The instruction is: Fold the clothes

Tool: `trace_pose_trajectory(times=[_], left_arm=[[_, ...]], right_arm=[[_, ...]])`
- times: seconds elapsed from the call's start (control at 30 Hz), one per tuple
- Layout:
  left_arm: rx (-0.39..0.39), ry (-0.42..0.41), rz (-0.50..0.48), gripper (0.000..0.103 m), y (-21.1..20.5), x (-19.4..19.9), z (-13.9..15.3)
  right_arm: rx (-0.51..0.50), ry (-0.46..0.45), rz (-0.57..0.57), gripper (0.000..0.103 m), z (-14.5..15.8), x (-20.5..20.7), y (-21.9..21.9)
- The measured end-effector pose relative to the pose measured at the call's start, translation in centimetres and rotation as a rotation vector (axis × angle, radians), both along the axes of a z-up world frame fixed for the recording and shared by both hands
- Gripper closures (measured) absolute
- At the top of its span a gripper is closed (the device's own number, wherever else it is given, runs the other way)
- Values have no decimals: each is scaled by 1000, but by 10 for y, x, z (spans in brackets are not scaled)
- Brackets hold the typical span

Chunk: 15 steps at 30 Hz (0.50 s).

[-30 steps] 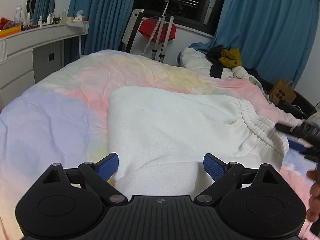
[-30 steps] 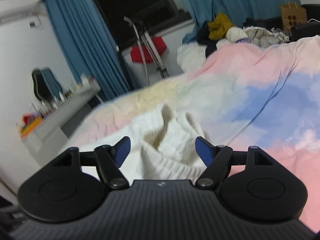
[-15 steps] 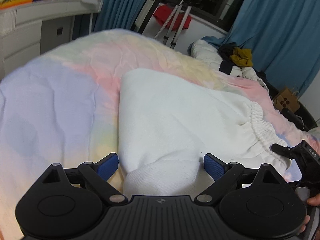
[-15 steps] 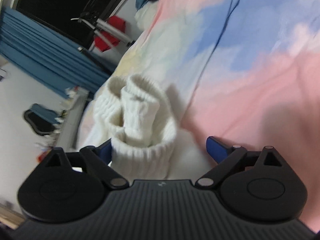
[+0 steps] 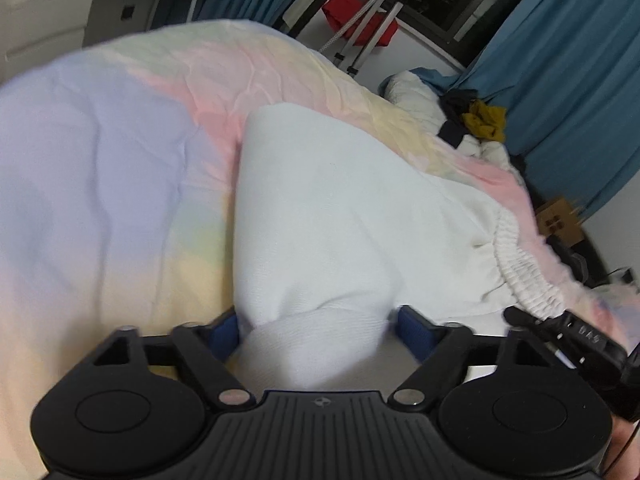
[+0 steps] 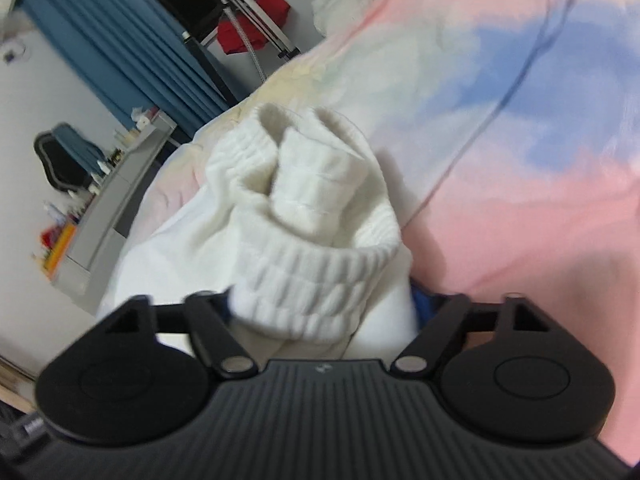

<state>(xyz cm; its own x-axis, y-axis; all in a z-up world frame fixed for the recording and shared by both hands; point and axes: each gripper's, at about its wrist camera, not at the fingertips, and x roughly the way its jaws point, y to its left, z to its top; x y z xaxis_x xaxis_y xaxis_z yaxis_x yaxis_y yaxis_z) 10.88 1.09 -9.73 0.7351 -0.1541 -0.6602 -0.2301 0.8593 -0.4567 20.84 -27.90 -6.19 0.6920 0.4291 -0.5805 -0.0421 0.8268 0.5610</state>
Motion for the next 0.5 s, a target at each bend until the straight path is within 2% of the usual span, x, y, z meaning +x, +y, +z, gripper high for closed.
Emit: trace_pose_trajectory(times=[0.1,0.13,0.23,0.33,0.5], left_arm=[[48,-24,1,49,-5,-2,3],[58,-41,1,57,-6,-5,5],[71,-102,-1,69,-11,-13,17],[112,-167,-14,71,-23,-21,38],[129,-276,-61,72,-58,-25,86]], right_arm=[[-3,-70,-5,55,19,-13,1],[-5,-101,-2,57,28,-15,3],[5,-194,17,64,51,-22,6],[60,-271,23,67,69,-21,3],[168,-390,-16,68,99,-25,-30]])
